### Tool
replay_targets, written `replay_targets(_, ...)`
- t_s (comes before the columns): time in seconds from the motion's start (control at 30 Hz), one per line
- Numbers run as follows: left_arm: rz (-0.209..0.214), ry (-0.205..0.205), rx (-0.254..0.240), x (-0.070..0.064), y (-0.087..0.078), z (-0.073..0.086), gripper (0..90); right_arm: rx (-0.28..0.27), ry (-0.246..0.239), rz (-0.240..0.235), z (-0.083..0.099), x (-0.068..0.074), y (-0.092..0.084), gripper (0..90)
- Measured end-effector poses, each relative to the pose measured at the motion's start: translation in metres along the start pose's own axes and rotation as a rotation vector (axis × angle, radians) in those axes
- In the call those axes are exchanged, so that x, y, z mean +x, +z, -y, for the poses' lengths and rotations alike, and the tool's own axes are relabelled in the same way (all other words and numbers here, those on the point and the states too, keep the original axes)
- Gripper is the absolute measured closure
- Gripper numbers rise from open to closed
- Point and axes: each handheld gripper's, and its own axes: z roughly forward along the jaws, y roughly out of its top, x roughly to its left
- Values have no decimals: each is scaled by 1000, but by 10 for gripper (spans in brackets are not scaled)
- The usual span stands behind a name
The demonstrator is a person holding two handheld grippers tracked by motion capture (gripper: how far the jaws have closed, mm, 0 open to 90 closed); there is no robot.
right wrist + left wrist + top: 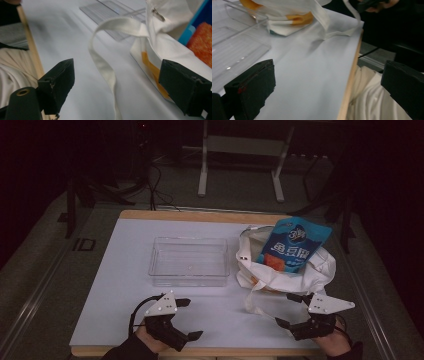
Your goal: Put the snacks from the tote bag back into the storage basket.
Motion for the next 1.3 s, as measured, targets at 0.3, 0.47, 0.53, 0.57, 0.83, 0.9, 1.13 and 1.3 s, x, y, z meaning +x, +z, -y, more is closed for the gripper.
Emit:
replay_targets(0.3, 37, 48, 18, -2, 20, -24, 0, -47, -10, 0, -6, -3, -6, 135)
replay_targets(0.47, 50, 75, 36, -1, 32, -36, 0, -64, -29, 7, -10, -6, -11, 154)
replay_targets(0.53, 62, 76, 36, 1, 34, -38, 0, -64, -29, 6, -10, -6, -12, 154)
replay_targets(0.57, 62, 76, 36, 1, 34, -38, 0, -64, -29, 6, -10, -6, -12, 154)
replay_targets(0.83, 52, 109, 16, 11, 43, -63, 0, -109, -52, 35, -28, -16, -23, 133)
replay_targets(0.9, 55, 115, 13, 12, 45, -68, 0, -118, -60, 44, -32, -18, -24, 129)
replay_targets(1.13, 81, 142, 10, 18, 59, -87, 0, -144, -69, 62, -41, -26, -24, 129)
replay_targets(1.3, 91, 158, 5, 22, 71, -103, 0, -155, -79, 64, -46, -33, -24, 144)
